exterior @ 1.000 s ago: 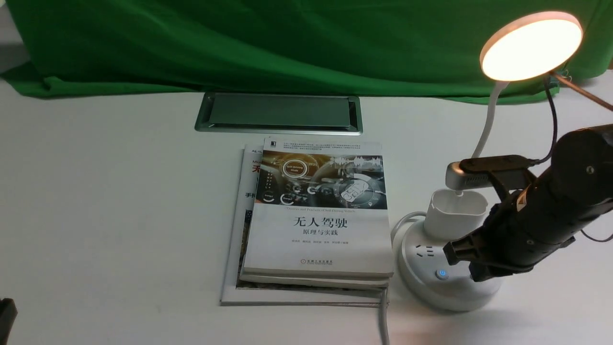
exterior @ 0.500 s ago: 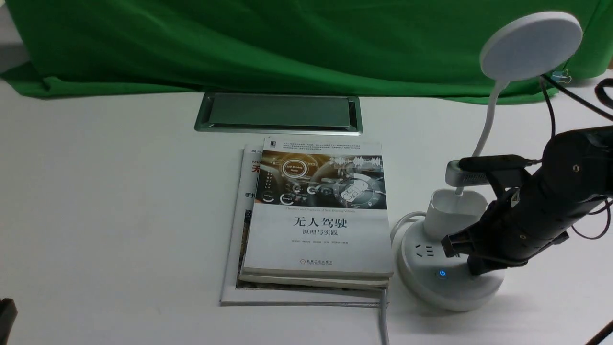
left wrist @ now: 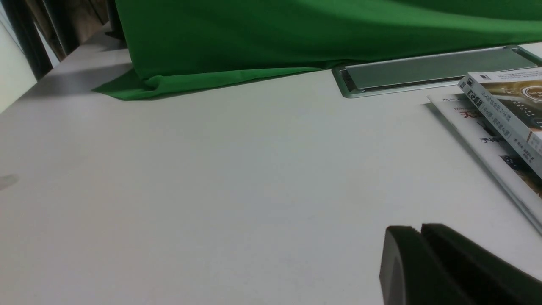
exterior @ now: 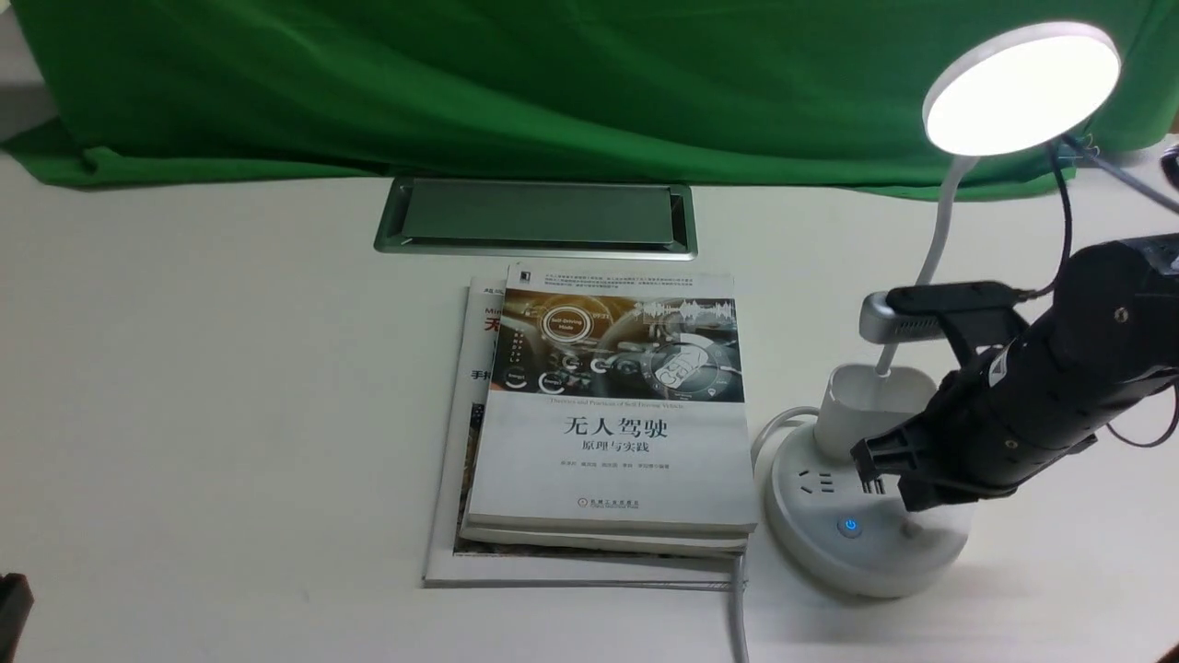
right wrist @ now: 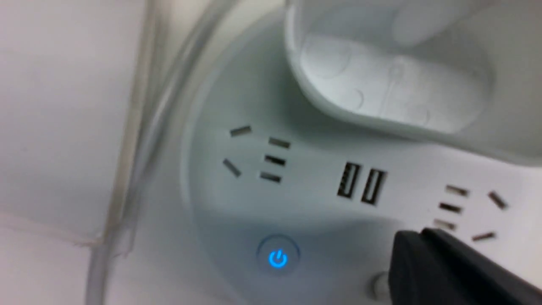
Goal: Turn off the desk lamp on the white desktop by hand.
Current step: 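Press the power button on the lamp base to turn the lamp off with the right gripper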
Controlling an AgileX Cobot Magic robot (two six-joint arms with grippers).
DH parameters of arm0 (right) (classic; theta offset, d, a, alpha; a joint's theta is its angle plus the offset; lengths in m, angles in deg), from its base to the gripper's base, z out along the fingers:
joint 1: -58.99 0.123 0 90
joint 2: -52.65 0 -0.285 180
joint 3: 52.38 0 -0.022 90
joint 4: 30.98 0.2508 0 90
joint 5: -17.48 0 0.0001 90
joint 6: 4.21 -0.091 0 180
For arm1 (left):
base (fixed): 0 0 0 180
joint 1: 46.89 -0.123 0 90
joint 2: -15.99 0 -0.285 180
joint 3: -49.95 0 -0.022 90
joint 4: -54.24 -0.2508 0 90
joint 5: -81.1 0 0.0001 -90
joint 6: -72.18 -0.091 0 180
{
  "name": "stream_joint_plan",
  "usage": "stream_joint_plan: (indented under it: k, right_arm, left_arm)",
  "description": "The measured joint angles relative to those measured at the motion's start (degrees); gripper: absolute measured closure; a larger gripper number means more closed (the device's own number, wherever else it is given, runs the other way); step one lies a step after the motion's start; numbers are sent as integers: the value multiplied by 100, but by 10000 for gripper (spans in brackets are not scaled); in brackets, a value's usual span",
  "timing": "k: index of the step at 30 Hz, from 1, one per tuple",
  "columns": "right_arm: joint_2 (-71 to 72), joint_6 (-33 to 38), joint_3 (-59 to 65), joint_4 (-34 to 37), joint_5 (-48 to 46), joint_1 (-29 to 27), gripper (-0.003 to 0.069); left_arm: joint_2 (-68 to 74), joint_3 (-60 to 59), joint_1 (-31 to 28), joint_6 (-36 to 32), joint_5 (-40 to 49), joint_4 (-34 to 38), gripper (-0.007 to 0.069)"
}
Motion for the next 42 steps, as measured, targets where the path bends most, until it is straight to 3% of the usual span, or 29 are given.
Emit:
stream_joint_plan:
  k: [20,33,42]
  right_arm:
    - [-318,38,-43,23,-295,-1,622]
    - [238,38,10,23,-301,-1,622]
    - [-286,38,-10,23,-286,-1,622]
  left_arm:
    - [0,0,0,5,5,0,605]
    - [0,0,0,-3,5,0,605]
    - [0,0,0,-3,5,0,605]
